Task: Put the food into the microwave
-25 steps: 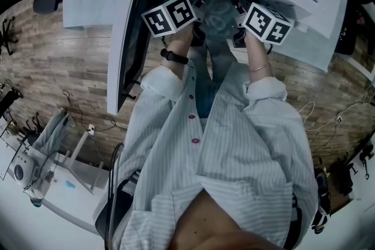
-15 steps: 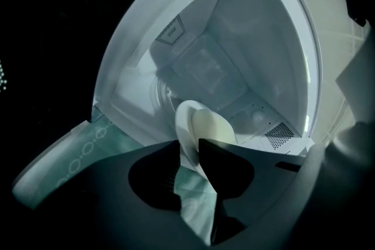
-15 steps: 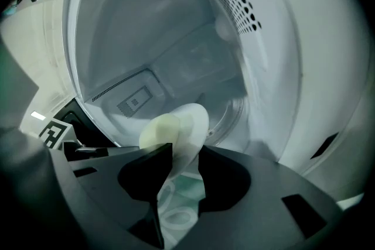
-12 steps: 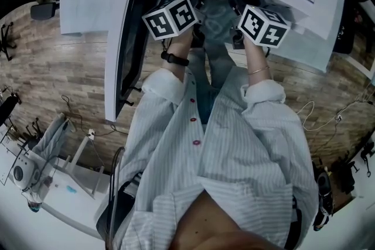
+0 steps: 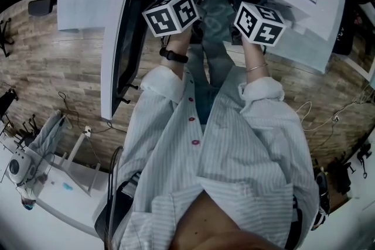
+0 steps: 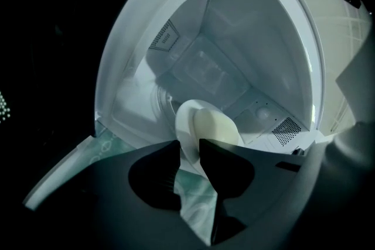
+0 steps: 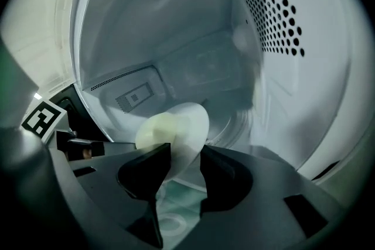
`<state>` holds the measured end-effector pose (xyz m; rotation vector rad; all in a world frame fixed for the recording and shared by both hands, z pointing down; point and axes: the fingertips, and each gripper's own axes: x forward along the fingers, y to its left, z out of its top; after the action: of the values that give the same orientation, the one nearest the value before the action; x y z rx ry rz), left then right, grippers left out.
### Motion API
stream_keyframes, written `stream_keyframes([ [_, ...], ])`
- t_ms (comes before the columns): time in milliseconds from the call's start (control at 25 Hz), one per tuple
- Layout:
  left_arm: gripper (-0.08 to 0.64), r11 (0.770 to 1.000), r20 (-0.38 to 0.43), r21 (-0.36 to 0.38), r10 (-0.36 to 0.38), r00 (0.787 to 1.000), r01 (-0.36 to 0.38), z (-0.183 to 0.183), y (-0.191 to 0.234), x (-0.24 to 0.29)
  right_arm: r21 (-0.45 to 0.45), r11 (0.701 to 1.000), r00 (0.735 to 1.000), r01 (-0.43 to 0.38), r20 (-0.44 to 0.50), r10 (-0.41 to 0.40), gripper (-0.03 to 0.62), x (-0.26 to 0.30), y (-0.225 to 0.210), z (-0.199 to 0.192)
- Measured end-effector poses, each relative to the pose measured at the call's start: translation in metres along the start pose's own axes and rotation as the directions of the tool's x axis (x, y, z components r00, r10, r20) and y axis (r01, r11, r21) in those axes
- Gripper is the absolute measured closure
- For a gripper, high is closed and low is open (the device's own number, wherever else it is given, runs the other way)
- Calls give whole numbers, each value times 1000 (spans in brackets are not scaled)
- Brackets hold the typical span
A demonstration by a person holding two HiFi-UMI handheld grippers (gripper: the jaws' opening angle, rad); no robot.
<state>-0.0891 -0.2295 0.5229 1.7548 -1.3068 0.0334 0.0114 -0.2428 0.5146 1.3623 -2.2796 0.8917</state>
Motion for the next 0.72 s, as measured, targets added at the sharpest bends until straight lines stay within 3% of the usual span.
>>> stream_keyframes([
  [240, 460, 1000, 16, 16, 13, 1000, -14, 8, 3, 1, -20, 1000, 1000, 3, -10, -4, 423, 8, 1, 5],
  [600, 462, 999, 27, 36, 33, 999, -34, 14, 10, 3, -156, 986, 998, 65, 0, -66, 376, 15, 1, 7],
  [720, 459, 998, 30, 59, 33, 999, -35, 13, 9, 4, -148, 987, 998, 61, 5, -61, 376, 15, 0, 7],
])
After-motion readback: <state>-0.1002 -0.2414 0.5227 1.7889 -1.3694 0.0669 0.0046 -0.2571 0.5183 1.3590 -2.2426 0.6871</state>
